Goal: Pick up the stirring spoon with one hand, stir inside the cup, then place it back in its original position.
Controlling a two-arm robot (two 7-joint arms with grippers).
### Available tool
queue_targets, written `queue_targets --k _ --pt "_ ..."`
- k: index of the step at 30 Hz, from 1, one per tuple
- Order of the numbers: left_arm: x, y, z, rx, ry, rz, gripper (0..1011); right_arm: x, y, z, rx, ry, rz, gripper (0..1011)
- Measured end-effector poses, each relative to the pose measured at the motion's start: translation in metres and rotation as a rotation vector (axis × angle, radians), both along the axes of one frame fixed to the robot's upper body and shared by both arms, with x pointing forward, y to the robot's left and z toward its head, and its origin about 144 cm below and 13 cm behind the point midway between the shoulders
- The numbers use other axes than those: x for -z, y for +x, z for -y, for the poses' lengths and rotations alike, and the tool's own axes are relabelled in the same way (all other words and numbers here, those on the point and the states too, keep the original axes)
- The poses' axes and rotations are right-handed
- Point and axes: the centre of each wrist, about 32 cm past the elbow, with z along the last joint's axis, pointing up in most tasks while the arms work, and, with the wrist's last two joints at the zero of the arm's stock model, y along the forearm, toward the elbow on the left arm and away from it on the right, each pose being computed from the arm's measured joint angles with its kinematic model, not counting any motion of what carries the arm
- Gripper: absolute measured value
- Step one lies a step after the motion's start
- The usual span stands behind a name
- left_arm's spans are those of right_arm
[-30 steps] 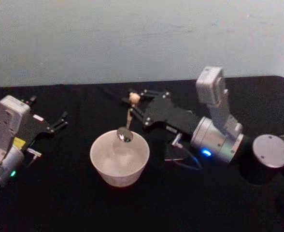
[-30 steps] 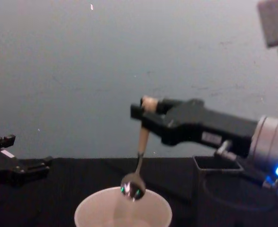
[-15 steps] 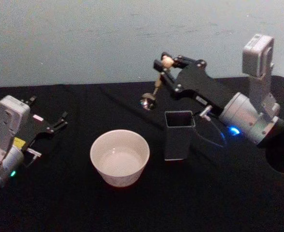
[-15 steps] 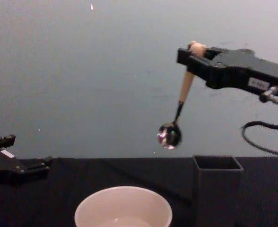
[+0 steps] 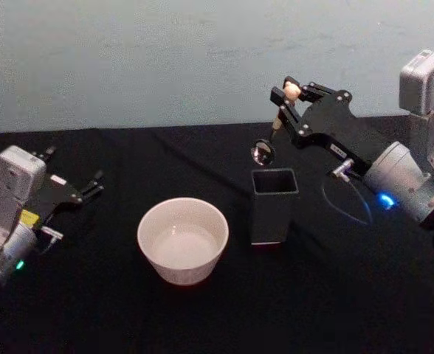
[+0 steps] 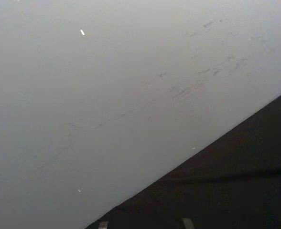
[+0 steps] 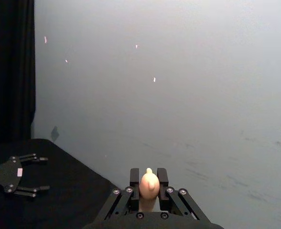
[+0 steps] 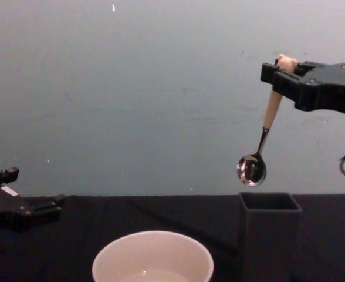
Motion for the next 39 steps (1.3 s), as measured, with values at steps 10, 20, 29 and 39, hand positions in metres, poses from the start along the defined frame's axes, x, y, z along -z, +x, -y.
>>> queue_targets --k 10,20,29,39 --pt "0.0 0.0 0.0 0.0 0.0 0.0 1001 -0.002 -0.007 0.004 0.008 0.007 -0.017 214" --pt "0.0 0.0 0.0 0.0 0.0 0.0 1001 -0.002 -0.013 0.005 -0.003 0.012 -0.034 214" --pt "0.0 0.0 0.0 0.0 0.0 0.0 1001 -0.003 -0.019 0.006 -0.015 0.013 -0.037 214" --pt "0.0 0.0 0.0 0.0 0.0 0.0 1001 0.0 -0.024 0.009 -0.018 0.003 -0.052 214"
